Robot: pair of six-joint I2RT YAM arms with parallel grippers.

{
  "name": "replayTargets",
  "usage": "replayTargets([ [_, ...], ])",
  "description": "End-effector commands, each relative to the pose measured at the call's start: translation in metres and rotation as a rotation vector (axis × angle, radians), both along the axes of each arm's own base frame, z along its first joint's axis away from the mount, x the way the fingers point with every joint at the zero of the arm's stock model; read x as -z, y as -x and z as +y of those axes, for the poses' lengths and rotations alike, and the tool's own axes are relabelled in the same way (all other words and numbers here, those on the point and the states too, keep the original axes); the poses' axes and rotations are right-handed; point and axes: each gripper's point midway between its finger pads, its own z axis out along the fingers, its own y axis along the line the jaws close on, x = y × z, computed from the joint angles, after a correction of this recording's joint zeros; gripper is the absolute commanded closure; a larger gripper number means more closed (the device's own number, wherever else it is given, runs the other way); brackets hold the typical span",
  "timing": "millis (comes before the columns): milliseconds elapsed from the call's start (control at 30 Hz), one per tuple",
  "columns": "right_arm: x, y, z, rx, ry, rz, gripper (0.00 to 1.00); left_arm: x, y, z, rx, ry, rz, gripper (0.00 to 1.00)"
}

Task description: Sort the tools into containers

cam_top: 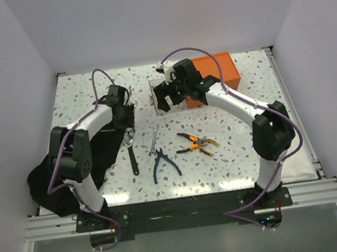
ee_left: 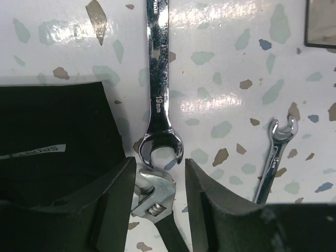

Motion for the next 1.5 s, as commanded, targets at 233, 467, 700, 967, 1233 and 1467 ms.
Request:
replayTargets([
  [233,-0.02,-0.008,0.006,0.008,-0.043,-0.045,0.08,-0.007,0.005,0.0,0.022,0.009,-0.036,0.56],
  [467,-0.018,-0.007,0.004,0.012,-0.037,-0.044,0.07,0.007,-0.001,0.0,0.021,-0.01,-0.001,0.59],
  [700,-0.014,-0.005,0.005,0.019,-0.043,-0.035,0.08,0.022,-0.004,0.008,-0.002,-0.063,0.021,0.59],
  [967,-0.005,0.002,0.033,0.0,-0.07,0.018,0.11,0.038,0.002,0.014,0.008,-0.097,0.06,0.69],
  [1233,0.016,0.032,0.073,0.006,-0.145,0.159,0.11,0.048,0.031,0.003,0.072,0.03,0.138,0.97],
  [1467,0.033,0.04,0.099,0.048,-0.234,0.329,0.12,0.043,0.039,0.016,0.012,0.248,0.185,1.0],
])
